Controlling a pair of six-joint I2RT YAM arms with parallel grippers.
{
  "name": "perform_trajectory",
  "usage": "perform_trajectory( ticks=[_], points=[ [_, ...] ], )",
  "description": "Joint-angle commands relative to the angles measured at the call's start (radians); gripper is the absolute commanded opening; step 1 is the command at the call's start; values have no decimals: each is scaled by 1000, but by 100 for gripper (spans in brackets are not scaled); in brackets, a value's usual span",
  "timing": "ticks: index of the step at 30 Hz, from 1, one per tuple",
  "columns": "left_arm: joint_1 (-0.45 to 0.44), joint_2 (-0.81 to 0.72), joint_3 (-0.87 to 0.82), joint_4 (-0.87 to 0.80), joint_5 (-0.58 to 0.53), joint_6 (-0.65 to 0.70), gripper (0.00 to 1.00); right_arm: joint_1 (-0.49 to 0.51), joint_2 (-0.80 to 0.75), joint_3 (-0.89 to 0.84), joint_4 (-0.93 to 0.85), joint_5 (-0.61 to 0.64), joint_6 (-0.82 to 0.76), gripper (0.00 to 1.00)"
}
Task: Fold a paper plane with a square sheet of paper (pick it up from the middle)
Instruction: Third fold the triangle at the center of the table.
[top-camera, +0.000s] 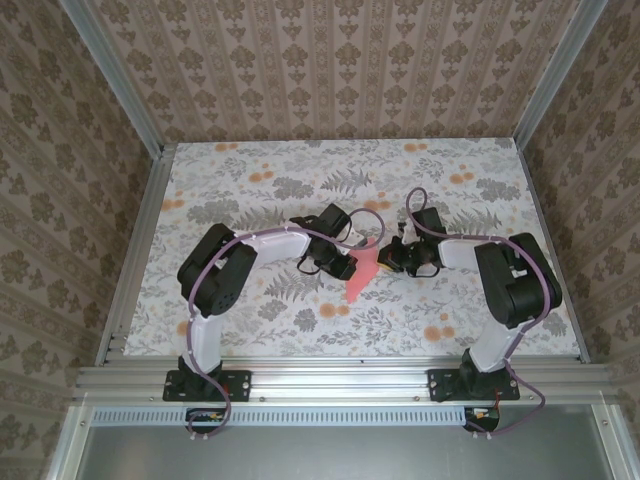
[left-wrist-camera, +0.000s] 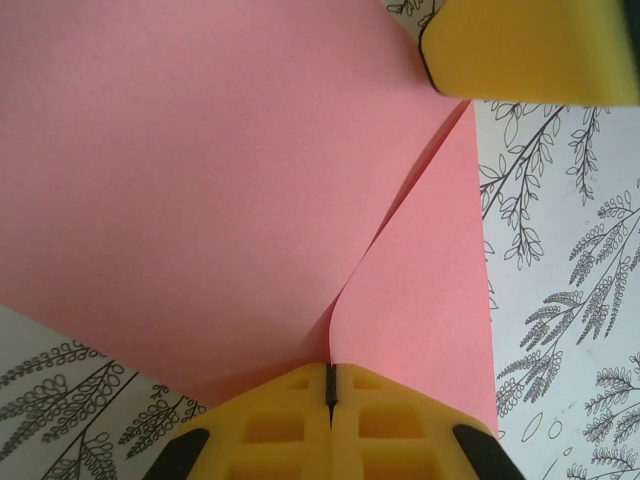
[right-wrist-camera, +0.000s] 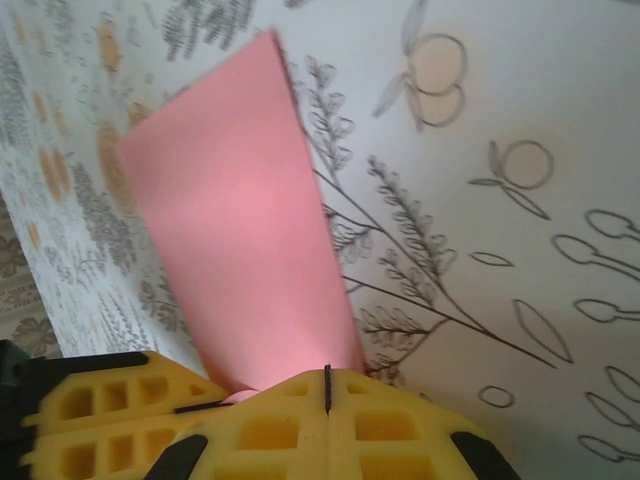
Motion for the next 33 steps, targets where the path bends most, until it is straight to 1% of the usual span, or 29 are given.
perform_trajectory(
  ticks=[1,5,8,9,11,13,14,17,18,20,24,26,30,33],
  points=[
    [-4,5,-3,-95,-55,-17,4,1,16,-5,-41,10,-34,6],
    [-4,-6,6,-96,-48,-27,9,1,23,8,-82,41,-58,6],
    [-2,-37,18,-93,-46,-47,16,1,15,17,-93,32,-68,6],
    [-1,-53,22,-92,-52,-55,23,0,6,17,-90,28,-67,6],
    [1,-92,31,-97,-76,-72,28,1,-10,22,-95,20,-69,6],
    [6,-125,45,-113,-120,-93,37,1,-20,32,-107,6,-72,7],
    [6,-143,49,-118,-130,-104,39,0,-28,35,-108,-8,-72,8],
    [6,-192,49,-118,-138,-136,41,0,-65,40,-117,-22,-72,11],
    [6,-204,47,-118,-131,-146,40,1,-84,40,-123,-18,-72,12],
    [-2,-221,48,-122,-109,-152,35,1,-114,44,-143,-9,-75,15],
    [-35,-206,62,-138,-58,-142,16,0,-153,46,-178,13,-82,19],
    [-49,-180,63,-126,-28,-144,11,-1,-158,42,-183,15,-82,20],
    [-53,-116,71,-124,-87,-173,5,0,-166,21,-180,25,-76,27],
    [-45,-82,69,-124,-144,-178,3,-1,-156,9,-180,33,-73,32]
  ],
)
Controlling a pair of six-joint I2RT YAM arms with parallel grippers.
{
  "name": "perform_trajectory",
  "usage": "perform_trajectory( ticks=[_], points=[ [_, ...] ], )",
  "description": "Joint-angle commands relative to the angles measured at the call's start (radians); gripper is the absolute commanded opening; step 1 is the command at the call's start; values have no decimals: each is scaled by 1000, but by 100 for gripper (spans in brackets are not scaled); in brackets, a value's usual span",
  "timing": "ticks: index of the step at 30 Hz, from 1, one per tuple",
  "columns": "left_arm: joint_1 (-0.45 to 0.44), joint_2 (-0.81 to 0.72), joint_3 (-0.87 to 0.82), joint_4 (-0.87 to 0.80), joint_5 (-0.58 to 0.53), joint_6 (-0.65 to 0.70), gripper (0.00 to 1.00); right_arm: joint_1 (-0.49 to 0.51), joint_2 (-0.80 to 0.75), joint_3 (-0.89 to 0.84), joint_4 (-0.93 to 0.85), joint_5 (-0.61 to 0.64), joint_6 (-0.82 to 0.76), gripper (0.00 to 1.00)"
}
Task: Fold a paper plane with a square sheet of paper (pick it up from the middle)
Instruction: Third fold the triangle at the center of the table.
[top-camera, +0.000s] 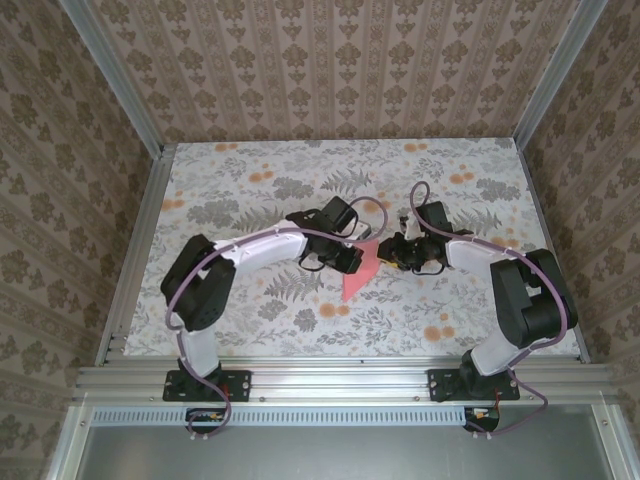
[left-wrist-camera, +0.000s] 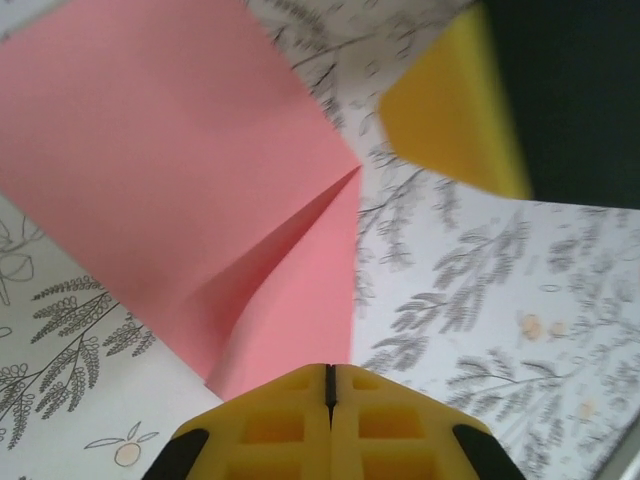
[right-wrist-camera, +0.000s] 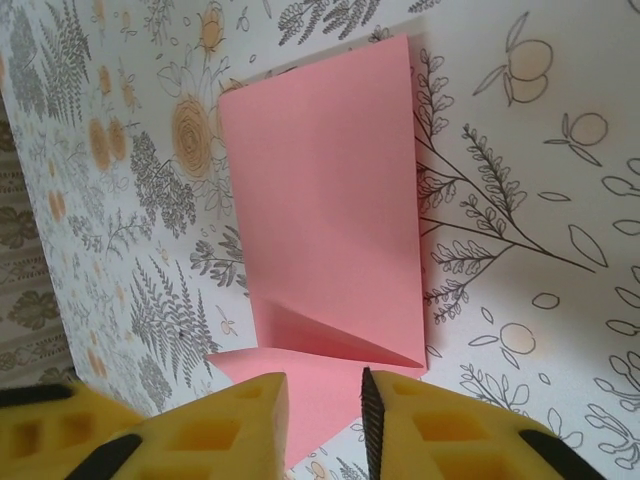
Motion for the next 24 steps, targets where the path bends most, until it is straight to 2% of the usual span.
perform_trajectory(
  ticks=[1,14,24],
  points=[
    [16,41,15,-26,-56,-20,3,-1,-6,-19,-28,13,-2,33],
    [31,89,-39,15,-57,-12,1,-1,82,-41,77,-66,35,36],
    [30,112,-62,20,-62,-7,0,1,114,-38,104,-80,47,37]
  ],
)
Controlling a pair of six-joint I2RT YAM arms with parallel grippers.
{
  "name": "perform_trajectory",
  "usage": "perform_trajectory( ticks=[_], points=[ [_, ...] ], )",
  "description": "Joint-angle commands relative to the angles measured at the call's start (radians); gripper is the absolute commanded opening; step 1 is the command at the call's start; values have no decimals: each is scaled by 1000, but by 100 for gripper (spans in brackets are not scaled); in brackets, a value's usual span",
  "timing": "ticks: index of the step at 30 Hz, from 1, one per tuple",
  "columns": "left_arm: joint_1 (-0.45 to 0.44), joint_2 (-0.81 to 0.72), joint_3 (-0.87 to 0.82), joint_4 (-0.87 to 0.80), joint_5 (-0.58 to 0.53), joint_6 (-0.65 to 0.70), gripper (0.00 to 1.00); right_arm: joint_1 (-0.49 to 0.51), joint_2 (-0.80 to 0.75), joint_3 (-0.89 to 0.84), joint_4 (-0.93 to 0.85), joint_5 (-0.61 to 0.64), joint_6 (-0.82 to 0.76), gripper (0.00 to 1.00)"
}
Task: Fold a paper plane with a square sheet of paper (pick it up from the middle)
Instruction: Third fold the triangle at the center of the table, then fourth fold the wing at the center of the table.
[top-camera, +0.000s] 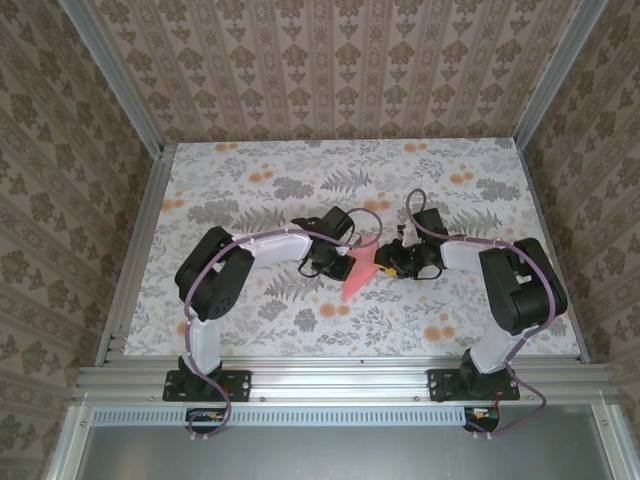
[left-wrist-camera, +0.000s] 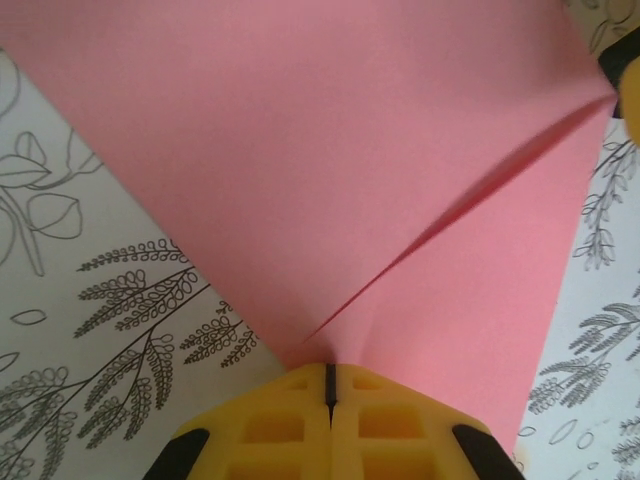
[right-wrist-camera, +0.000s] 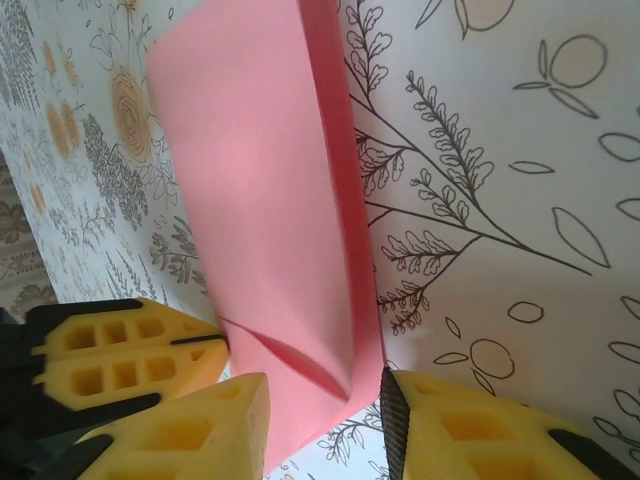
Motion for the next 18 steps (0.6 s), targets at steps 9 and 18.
perform_trajectory(
  ticks=[9,18],
  points=[
    [1,34,-14,-11,-9,-1,0,8,45,7,51,-45,34,37],
    [0,30,-15,-13,-9,1,0,14,41,17,71,-69,49,37]
  ],
)
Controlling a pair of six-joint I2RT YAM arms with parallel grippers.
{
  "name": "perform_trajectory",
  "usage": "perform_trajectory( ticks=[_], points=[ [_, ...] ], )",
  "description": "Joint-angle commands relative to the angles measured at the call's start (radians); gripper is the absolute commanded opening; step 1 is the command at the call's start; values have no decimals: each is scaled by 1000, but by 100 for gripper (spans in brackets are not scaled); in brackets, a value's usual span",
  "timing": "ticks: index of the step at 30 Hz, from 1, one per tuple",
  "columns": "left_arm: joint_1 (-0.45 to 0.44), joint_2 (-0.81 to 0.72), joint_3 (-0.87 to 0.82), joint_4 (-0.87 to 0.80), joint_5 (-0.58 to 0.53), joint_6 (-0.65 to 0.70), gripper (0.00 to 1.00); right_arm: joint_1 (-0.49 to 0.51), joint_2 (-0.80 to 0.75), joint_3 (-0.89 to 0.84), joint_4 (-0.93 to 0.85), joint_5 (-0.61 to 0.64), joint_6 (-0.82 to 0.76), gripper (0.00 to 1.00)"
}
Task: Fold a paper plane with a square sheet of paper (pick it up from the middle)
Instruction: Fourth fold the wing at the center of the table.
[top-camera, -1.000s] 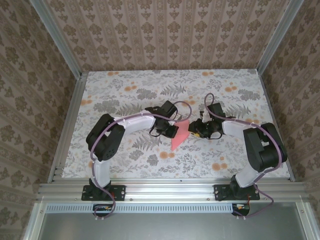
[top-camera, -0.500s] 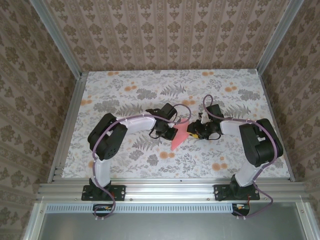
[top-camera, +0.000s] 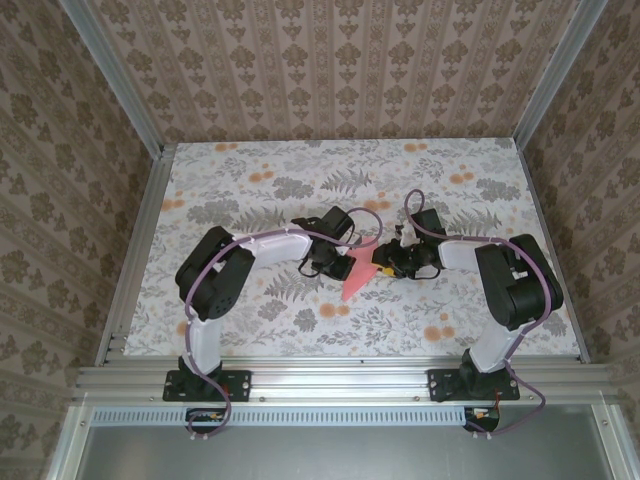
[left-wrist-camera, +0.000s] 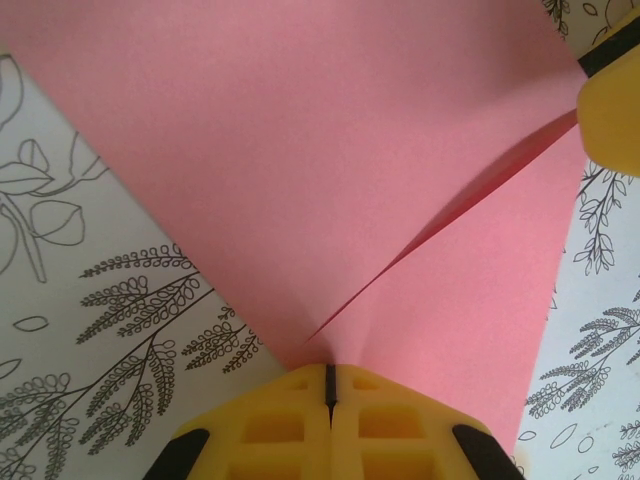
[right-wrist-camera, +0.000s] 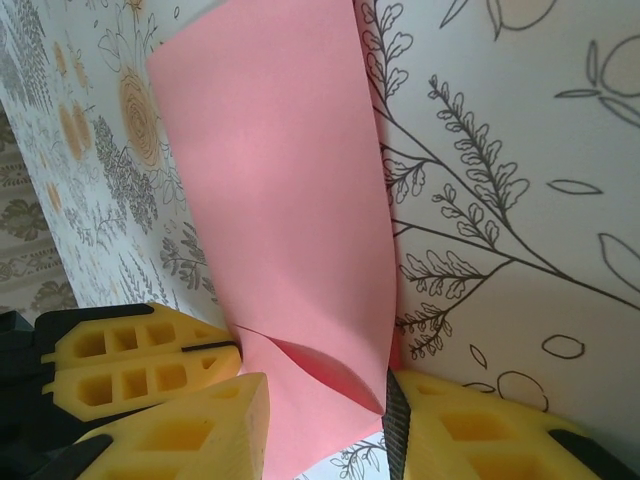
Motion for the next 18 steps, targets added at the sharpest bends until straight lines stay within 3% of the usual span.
perform_trajectory(
  ticks=[1,18],
  points=[
    [-1,30,-15,-16,-10,2,0,8,7,16,18,-38,19,37],
    [-7,9,-18,-21,-8,18,1,9,94,86,30,-119,-35,31]
  ],
)
